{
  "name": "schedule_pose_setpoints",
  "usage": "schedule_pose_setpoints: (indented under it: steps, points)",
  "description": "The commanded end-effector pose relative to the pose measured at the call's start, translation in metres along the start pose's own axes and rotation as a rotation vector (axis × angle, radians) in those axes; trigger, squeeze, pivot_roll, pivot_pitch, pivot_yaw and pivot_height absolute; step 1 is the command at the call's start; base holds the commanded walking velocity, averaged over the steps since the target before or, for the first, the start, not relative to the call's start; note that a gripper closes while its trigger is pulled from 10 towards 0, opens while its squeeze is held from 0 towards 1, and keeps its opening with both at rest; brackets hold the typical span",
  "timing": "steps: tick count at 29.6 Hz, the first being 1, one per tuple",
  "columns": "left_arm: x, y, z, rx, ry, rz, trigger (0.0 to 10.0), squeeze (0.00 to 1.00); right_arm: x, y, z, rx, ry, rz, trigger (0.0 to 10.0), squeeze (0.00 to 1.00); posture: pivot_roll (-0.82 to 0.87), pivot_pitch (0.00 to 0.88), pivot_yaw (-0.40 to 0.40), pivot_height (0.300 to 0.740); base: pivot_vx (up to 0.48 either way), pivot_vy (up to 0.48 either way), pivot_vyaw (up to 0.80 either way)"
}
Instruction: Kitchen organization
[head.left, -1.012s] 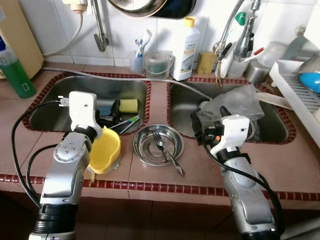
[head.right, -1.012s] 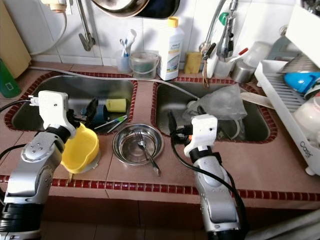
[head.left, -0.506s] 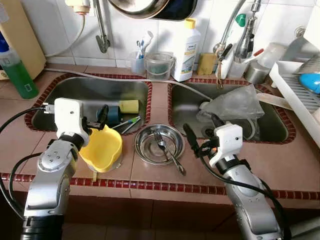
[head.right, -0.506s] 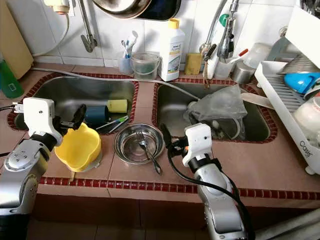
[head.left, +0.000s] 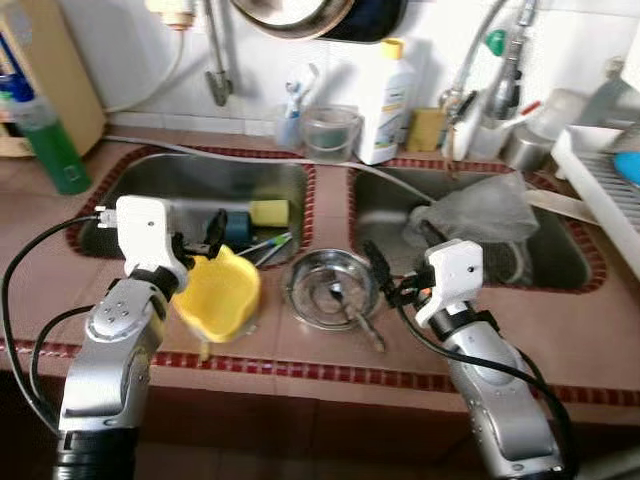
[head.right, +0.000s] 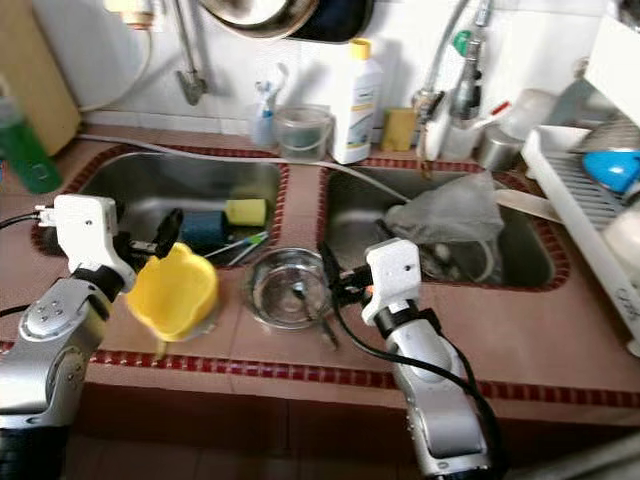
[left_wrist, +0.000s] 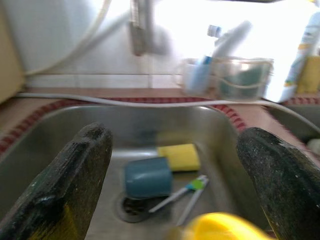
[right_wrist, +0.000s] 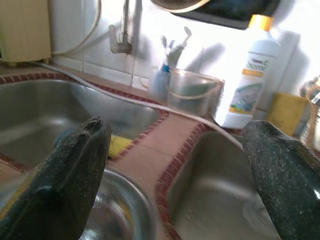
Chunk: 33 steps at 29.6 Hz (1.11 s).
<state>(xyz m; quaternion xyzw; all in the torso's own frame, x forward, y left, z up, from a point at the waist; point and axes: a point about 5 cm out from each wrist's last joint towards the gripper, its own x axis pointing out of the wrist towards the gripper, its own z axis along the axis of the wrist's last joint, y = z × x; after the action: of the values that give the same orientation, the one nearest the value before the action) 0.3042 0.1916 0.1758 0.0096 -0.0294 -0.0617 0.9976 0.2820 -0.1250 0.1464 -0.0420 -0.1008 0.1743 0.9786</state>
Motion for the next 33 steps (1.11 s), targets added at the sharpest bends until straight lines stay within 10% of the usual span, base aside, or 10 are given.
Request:
schedule_pose_setpoints:
  steps: [1, 33]
  points:
    - [0.0, 0.003, 0.004, 0.009, -0.003, 0.005, 10.0, 0.0, 0.001, 0.005, 0.0, 0.002, -0.001, 0.018, 10.0, 0.0, -0.02, 0.018, -0.013, 0.74, 0.0, 0.48, 0.0]
    - [-0.01, -0.018, -0.003, 0.131, 0.093, -0.321, 10.0, 0.0, -0.013, 0.01, -0.005, -0.006, 0.036, 0.093, 10.0, 0.0, -0.04, 0.056, -0.002, 0.74, 0.0, 0.028, 0.0]
